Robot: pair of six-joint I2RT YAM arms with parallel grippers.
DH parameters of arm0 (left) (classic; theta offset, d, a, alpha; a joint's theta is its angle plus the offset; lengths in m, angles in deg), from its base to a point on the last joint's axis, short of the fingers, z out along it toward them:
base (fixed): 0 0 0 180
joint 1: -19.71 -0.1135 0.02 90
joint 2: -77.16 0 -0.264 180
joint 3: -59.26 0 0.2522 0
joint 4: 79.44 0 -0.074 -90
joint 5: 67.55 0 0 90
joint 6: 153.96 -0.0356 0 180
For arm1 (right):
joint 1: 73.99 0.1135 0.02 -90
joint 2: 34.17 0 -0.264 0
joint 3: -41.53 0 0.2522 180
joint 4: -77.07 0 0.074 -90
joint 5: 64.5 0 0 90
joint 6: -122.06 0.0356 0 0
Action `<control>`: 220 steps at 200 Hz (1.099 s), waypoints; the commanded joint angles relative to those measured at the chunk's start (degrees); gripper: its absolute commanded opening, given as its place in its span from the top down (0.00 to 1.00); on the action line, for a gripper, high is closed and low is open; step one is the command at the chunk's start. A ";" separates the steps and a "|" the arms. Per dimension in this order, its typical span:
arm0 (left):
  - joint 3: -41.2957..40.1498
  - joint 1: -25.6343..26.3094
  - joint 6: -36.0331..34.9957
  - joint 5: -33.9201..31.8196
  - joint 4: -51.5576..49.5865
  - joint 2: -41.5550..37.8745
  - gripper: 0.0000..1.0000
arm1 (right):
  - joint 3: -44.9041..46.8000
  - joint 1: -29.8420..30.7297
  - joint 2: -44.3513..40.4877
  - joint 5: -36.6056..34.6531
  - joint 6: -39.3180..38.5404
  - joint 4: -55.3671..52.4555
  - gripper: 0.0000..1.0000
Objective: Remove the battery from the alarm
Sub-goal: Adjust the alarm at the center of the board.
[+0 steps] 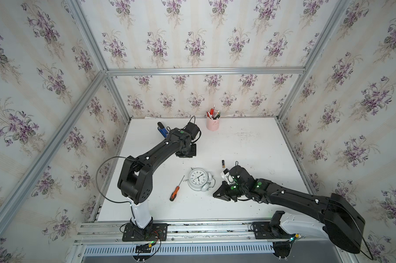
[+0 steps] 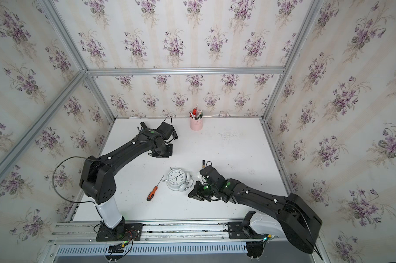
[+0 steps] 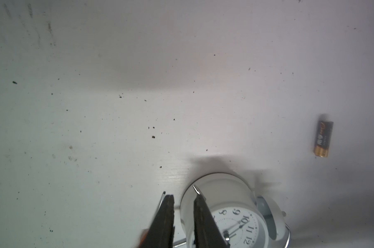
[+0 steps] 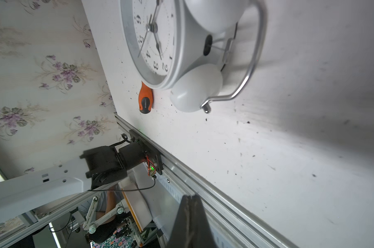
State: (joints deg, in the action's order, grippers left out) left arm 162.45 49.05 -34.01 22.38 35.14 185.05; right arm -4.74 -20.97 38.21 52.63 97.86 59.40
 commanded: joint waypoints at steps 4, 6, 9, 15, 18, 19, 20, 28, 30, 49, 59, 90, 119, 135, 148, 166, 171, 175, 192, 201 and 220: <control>0.28 -0.98 -5.60 2.12 3.59 4.40 0.82 | -1.76 3.31 6.48 -5.53 6.42 2.05 1.00; 0.24 -1.03 -5.58 2.17 3.65 4.86 0.83 | -2.01 3.45 7.06 -5.80 6.44 1.75 1.00; 0.24 -1.15 -5.64 2.26 3.75 5.38 0.83 | -2.41 3.56 7.60 -6.17 6.37 1.52 1.00; 0.39 -1.13 -5.84 2.51 3.70 6.68 0.84 | -3.12 3.56 9.00 -6.62 6.19 1.01 1.00; 0.40 -1.15 -5.94 2.60 3.74 7.17 0.84 | -3.46 3.58 9.46 -6.99 6.18 0.76 1.00; 0.40 -1.14 -5.99 2.61 3.79 7.38 0.84 | -3.58 3.59 9.58 -7.09 6.18 0.70 1.00; 0.44 -1.14 -5.98 2.66 3.78 7.53 0.85 | -3.73 3.59 9.69 -7.18 6.18 0.63 1.00; 0.42 -1.14 -6.13 2.87 3.64 8.66 0.85 | -4.79 3.54 10.30 -8.23 5.99 -0.28 1.00; 0.36 -1.15 -6.14 2.82 3.55 8.87 0.86 | -5.18 3.55 10.41 -8.57 5.83 -0.57 1.00; -1.01 -1.05 -5.88 3.64 3.82 9.83 0.87 | -8.10 3.31 11.76 -10.77 4.25 -4.43 1.00; -1.91 -0.79 -5.29 3.91 3.20 9.48 0.89 | -8.87 2.31 12.84 -10.70 3.46 -5.54 1.00; -8.25 0.98 -3.16 5.01 3.67 5.40 0.90 | -10.32 -2.10 14.09 -11.27 -0.48 -8.41 1.00; -12.10 3.51 -1.17 5.16 3.15 2.87 0.90 | -11.45 -7.97 14.95 -10.03 -5.78 -11.05 1.00; -14.26 4.58 0.20 5.77 3.44 1.52 0.90 | -13.25 -9.84 15.50 -10.93 -8.63 -13.84 1.00; -15.47 5.54 1.65 6.58 3.42 0.38 0.90 | -13.79 -11.34 15.49 -11.31 -10.05 -14.65 1.00; -16.12 7.56 3.64 7.96 3.67 -1.03 0.89 | -13.70 -13.82 15.43 -10.71 -11.56 -14.03 1.00; -16.29 8.33 4.21 8.65 4.12 -1.36 0.89 | -14.14 -14.45 15.59 -10.68 -12.24 -14.27 1.00; -16.36 8.99 4.78 9.32 4.45 -1.52 0.89 | -14.58 -14.93 15.77 -10.91 -12.81 -14.60 1.00; -16.16 11.24 7.01 10.44 4.74 -1.46 0.88 | -17.22 -16.63 16.46 -11.52 -15.45 -16.28 1.00; -16.39 12.30 8.02 10.95 5.00 -1.35 0.88 | -18.90 -17.59 16.68 -11.82 -16.83 -17.34 1.00; -17.62 14.08 10.12 12.27 6.33 -1.20 0.89 | -22.32 -19.58 17.11 -12.69 -20.27 -19.31 1.00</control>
State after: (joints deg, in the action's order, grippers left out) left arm 145.82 61.53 -28.00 31.78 39.86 183.85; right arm -23.91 -38.74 54.87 41.31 83.65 43.23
